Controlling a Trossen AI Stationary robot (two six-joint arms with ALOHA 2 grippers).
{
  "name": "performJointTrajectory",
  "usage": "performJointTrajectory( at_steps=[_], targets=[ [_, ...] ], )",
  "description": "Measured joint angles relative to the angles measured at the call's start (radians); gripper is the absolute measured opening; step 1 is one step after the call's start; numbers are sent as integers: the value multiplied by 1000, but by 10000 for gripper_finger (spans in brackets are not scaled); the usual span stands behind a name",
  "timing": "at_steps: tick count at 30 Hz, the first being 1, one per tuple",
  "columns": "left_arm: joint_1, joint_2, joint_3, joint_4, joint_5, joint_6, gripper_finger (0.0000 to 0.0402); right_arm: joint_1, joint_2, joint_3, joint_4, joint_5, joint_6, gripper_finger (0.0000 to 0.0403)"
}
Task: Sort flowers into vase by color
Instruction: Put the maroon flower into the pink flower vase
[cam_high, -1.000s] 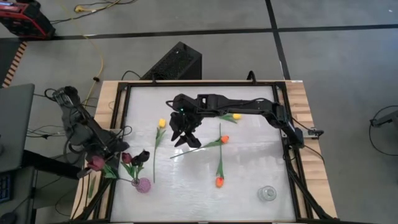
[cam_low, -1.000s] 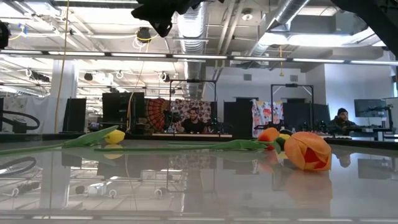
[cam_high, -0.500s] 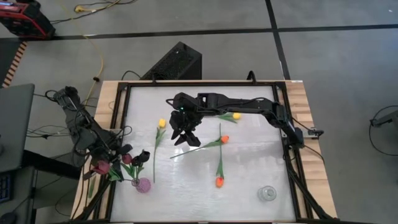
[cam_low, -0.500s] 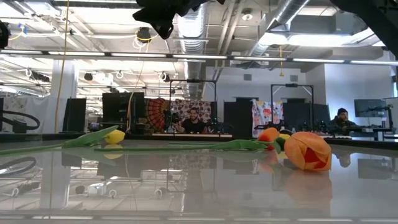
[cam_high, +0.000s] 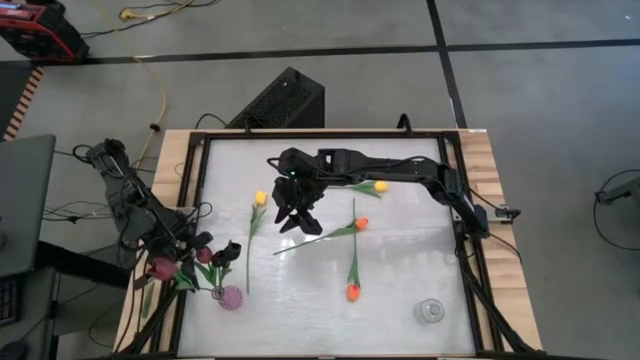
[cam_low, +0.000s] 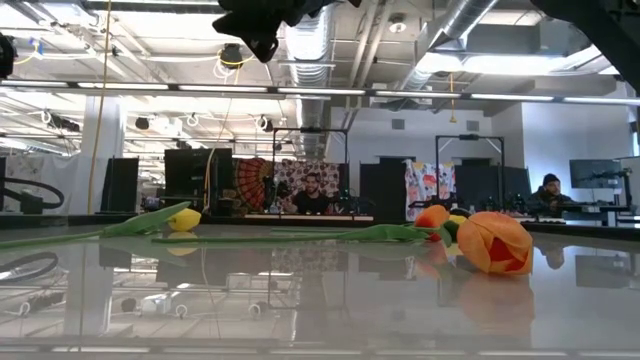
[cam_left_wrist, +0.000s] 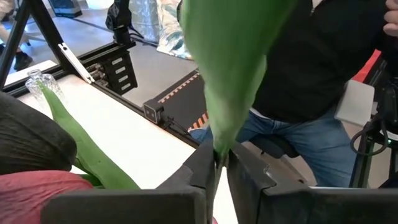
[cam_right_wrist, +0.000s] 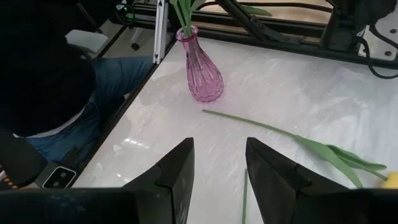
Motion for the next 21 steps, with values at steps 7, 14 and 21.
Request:
performJointTrajectory(
  at_steps=[7,14,21],
  targets=[
    [0,0,0,-3,0,-66,76,0,0,0,-12,0,0,170],
    [0,0,0,-40,0,-163,95,0,0,0,-12,0,0,170],
    [0,0,61,-100,-17,-231,96,0,0,0,-12,0,2,170]
  ],
)
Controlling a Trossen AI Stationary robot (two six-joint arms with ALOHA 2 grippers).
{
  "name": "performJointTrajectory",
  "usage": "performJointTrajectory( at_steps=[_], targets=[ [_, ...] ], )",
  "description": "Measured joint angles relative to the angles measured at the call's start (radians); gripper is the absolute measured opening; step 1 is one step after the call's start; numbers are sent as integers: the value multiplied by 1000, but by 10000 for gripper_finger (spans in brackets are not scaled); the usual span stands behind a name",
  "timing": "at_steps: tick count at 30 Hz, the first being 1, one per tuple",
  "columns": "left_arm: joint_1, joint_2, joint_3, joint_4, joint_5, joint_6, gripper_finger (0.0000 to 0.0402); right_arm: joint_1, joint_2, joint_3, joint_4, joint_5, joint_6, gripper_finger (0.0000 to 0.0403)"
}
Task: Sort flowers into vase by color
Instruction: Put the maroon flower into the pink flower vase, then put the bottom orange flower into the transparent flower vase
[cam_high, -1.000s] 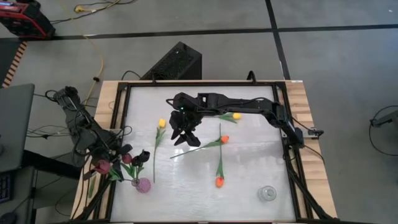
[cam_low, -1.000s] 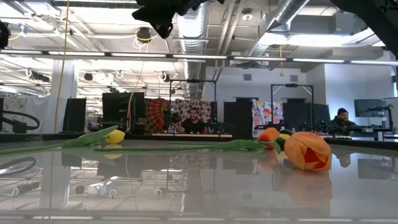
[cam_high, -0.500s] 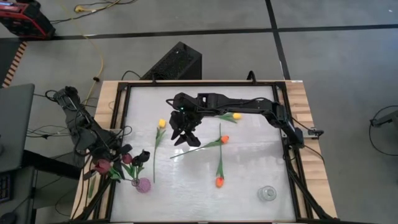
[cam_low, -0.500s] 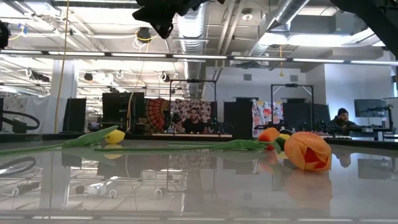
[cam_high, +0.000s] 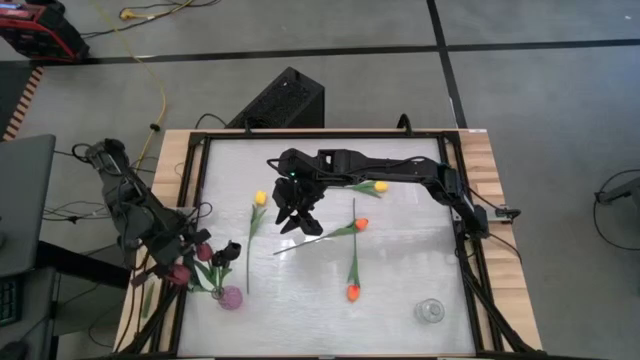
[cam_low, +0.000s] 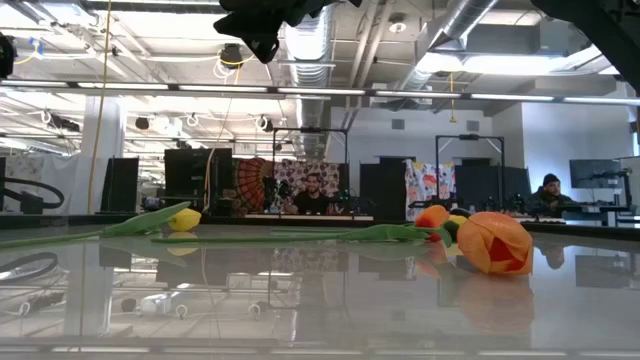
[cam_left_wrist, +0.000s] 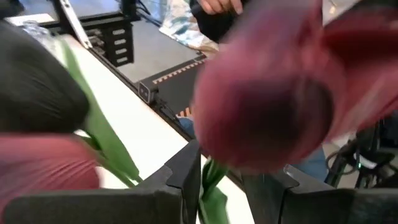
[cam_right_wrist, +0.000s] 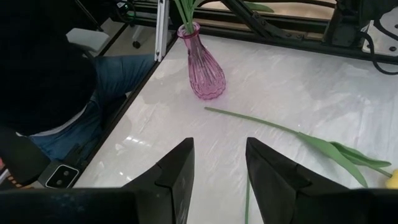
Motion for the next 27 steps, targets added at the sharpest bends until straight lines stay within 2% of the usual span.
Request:
performJointTrajectory(
  at_steps=[9,16,19,23,27],
  targets=[
    [0,0,111,-200,-53,-198,96,0,0,0,0,0,0,170],
    [0,1,152,-225,23,-307,96,0,0,0,0,0,0,170],
    [0,1,189,-246,22,-334,96,0,0,0,-1,0,0,170],
    [0,1,251,-325,-2,-370,96,-6,-2,0,-28,0,40,170],
    [0,1,313,-474,-95,-386,96,-17,-5,1,-106,1,63,170]
  ],
)
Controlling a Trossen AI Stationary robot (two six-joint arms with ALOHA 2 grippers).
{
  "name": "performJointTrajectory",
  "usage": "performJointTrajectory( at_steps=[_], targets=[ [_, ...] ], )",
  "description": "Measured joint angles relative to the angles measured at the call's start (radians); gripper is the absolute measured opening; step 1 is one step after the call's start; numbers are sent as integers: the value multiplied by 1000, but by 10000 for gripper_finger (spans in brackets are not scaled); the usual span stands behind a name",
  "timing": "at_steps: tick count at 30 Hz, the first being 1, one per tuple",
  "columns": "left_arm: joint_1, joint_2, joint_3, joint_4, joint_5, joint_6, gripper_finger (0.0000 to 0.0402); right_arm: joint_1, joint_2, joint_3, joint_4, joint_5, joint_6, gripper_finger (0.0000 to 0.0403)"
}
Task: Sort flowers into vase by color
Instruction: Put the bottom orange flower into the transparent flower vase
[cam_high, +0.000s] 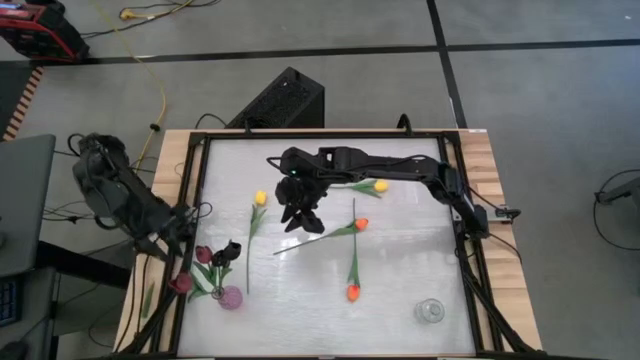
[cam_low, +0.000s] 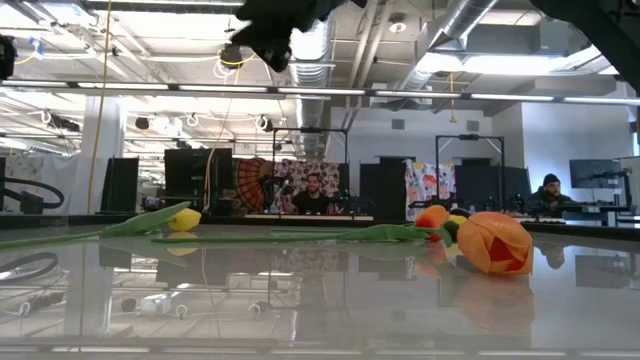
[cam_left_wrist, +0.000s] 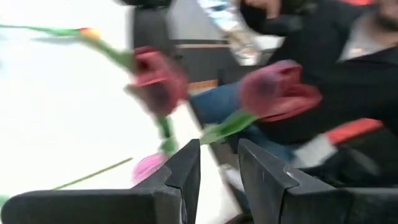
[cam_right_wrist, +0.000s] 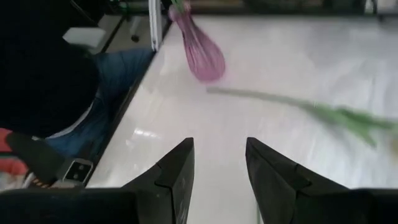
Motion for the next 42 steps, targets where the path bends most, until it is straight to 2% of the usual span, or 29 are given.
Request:
performJointTrajectory(
  at_steps=[6,10,12,18,23,28,31,37,42],
  targets=[
    [0,-7,14,-228,-210,-68,96,-17,0,0,-199,1,-70,170],
    [0,-8,0,-289,-486,-101,96,-30,0,0,-319,1,-80,170],
    [0,-8,-18,-283,-575,-96,96,-38,0,-2,-347,2,-101,170],
    [0,-6,-91,-226,-642,-22,96,-70,-1,-100,-341,1,-110,170],
    [6,-7,-130,-214,-824,70,96,-110,0,-224,-287,2,-78,170],
    [58,-8,-127,-161,-937,195,96,-146,-1,-318,-302,2,-7,170],
    [106,-8,-130,-51,-956,304,92,-166,0,-363,-318,28,2,170],
    [255,4,-153,211,-858,641,71,-229,0,-384,-282,107,15,170],
    [453,8,-154,271,-835,779,53,-285,0,-384,-302,149,56,170]
  ],
)
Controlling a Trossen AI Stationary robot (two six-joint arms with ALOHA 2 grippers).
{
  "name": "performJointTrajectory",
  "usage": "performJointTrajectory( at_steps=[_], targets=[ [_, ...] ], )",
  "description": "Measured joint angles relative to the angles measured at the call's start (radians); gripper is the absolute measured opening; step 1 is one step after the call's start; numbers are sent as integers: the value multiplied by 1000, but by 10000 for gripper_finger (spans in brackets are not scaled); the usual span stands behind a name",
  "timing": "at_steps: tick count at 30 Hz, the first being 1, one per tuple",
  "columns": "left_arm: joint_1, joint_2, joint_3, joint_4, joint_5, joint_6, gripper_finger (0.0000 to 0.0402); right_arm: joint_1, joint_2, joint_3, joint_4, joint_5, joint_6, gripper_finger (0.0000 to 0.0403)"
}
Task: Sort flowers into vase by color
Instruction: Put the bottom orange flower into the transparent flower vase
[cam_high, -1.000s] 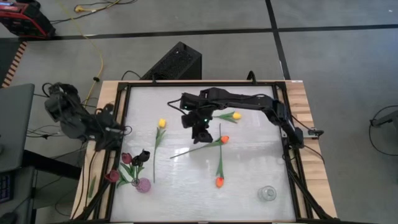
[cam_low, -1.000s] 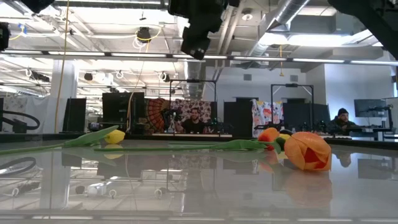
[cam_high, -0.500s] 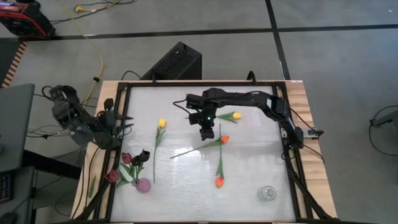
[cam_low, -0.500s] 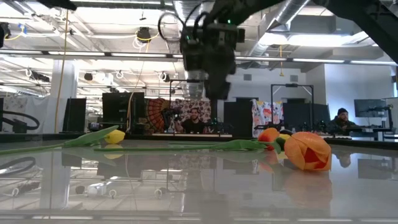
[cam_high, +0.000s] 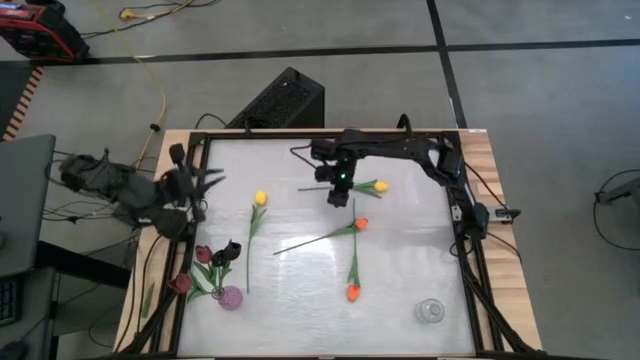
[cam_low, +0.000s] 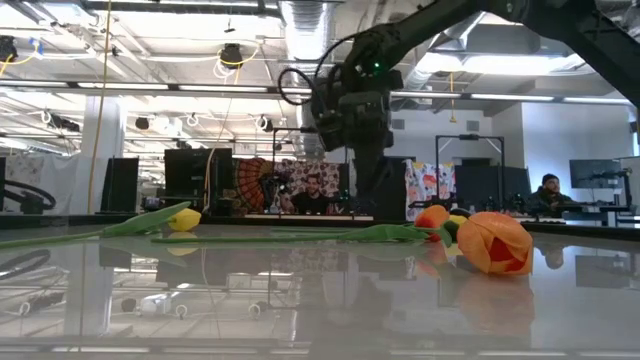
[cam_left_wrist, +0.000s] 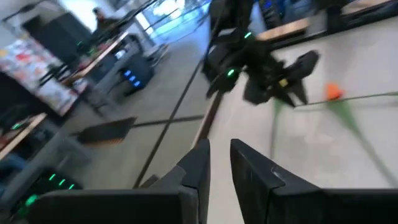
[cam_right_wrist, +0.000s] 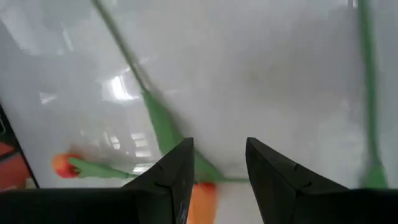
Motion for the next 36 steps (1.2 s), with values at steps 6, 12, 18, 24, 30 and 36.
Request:
performJointTrajectory(
  at_steps=[6,12,18,24,30,36],
  targets=[
    [253,0,0,29,183,43,39,-37,0,0,-127,11,173,170],
    [427,45,0,83,414,97,25,66,0,0,-244,116,82,170],
    [580,127,-1,97,445,211,20,199,-31,0,-249,303,30,170],
    [735,190,-1,196,628,169,20,335,-125,0,-237,554,132,170],
    [759,218,-1,248,830,-70,20,424,-162,0,-289,574,147,170],
    [736,216,-1,250,791,-114,21,508,-135,-1,-245,595,-159,170]
  ],
)
